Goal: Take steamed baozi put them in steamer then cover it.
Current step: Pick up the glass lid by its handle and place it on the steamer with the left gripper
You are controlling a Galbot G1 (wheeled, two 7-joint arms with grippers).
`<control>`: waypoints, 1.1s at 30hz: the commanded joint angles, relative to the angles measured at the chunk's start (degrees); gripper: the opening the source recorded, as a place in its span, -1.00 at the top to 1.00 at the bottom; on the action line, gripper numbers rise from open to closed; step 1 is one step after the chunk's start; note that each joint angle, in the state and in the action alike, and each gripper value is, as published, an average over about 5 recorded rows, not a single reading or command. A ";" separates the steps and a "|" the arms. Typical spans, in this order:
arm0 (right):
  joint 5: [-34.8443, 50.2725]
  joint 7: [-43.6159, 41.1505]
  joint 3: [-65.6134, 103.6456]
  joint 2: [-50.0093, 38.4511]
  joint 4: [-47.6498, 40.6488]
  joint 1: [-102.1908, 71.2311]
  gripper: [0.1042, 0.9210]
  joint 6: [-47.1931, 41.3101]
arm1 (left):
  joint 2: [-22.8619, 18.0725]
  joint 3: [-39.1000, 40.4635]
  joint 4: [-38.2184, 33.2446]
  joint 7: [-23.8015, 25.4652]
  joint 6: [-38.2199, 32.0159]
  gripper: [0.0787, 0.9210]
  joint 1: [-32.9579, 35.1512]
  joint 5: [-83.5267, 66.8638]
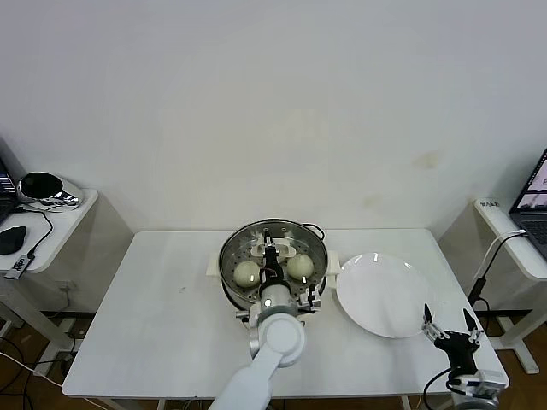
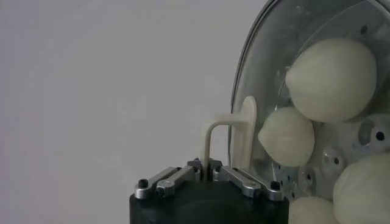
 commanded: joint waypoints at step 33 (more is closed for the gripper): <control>-1.01 -1.02 -0.29 -0.87 -0.05 -0.51 -0.76 -1.21 | 7.26 -2.23 -29.12 2.26 -0.14 -0.72 11.33 -12.03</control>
